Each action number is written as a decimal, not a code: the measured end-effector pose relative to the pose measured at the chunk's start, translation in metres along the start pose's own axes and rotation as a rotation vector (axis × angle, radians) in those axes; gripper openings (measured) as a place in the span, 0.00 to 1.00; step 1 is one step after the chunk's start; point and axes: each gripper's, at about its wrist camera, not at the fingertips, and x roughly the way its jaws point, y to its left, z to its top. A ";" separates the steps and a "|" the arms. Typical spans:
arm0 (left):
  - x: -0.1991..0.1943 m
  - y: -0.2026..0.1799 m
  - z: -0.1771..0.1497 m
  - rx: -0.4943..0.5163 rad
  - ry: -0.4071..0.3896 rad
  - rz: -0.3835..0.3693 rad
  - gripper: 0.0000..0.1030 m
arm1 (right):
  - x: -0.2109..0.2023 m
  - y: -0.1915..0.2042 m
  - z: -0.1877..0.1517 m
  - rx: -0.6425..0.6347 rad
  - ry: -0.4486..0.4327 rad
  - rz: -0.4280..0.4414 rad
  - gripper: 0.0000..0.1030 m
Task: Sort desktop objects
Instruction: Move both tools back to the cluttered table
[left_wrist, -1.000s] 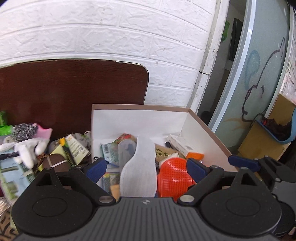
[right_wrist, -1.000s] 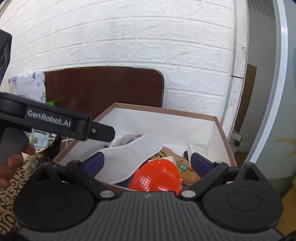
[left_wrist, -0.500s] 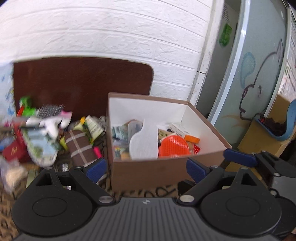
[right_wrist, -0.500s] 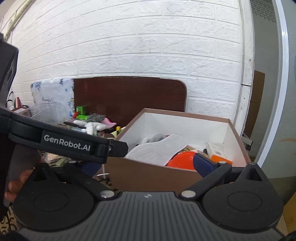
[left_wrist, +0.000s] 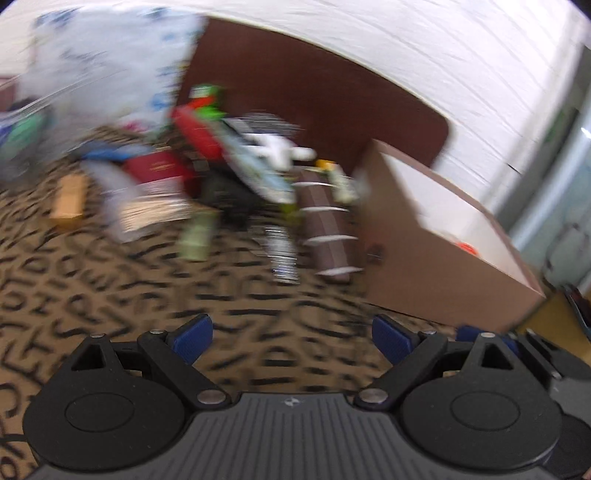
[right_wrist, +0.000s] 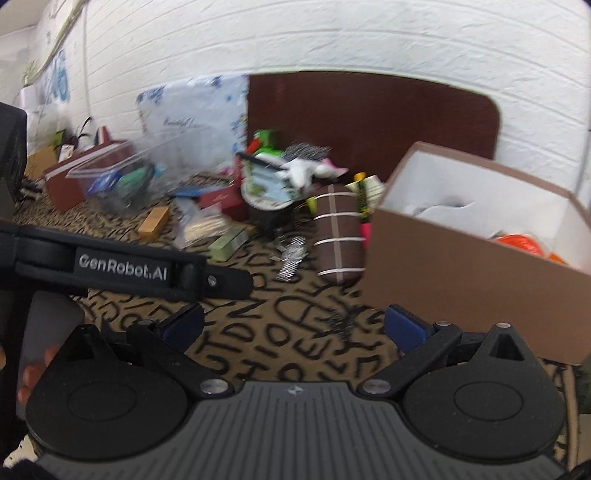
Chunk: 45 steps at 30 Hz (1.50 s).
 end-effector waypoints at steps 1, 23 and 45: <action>0.001 0.012 0.002 -0.022 -0.005 0.019 0.93 | 0.005 0.005 0.001 -0.014 0.009 0.010 0.98; 0.064 0.162 0.077 -0.159 -0.025 0.278 0.80 | 0.137 0.070 0.030 -0.135 0.112 0.103 0.97; 0.077 0.165 0.088 -0.044 -0.042 0.310 0.36 | 0.209 0.065 0.056 -0.070 0.093 0.049 0.25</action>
